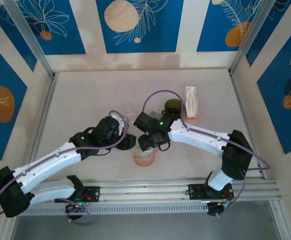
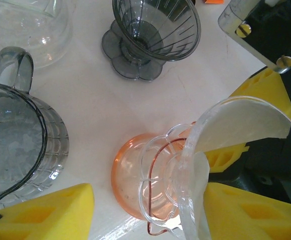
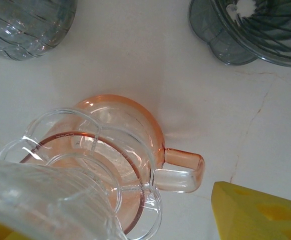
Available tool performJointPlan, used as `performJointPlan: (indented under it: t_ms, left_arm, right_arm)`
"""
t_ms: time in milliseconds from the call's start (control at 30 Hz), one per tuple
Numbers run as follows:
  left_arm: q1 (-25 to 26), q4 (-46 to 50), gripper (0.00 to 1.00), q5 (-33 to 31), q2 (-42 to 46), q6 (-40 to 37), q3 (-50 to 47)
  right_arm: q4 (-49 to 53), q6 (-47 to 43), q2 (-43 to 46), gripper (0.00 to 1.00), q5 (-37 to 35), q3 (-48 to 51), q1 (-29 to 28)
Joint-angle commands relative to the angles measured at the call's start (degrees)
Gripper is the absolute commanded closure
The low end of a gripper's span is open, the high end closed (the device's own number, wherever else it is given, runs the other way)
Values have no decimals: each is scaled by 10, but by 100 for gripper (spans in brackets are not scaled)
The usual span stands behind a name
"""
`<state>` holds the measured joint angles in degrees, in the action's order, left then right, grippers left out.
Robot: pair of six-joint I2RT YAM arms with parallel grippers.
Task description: Place the coffee filter in the dripper
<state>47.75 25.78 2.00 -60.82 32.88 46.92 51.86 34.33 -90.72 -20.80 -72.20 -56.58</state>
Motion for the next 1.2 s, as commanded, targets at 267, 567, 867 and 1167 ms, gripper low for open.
performJointPlan:
  t_ms: [267,567,867,1167]
  left_arm:
    - [-6,-39,28,30,20,14,-23]
    - [-5,-32,29,33,3,14,-23]
    - [-5,-24,36,30,-7,13,-20]
    - [-5,-27,37,30,-8,16,-22]
  right_arm:
    - [-9,9,-16,31,-6,24,-13]
    - [-18,13,0,31,-16,14,-19]
    - [-11,25,56,30,-33,5,-20]
    - [10,46,123,30,-41,37,-20]
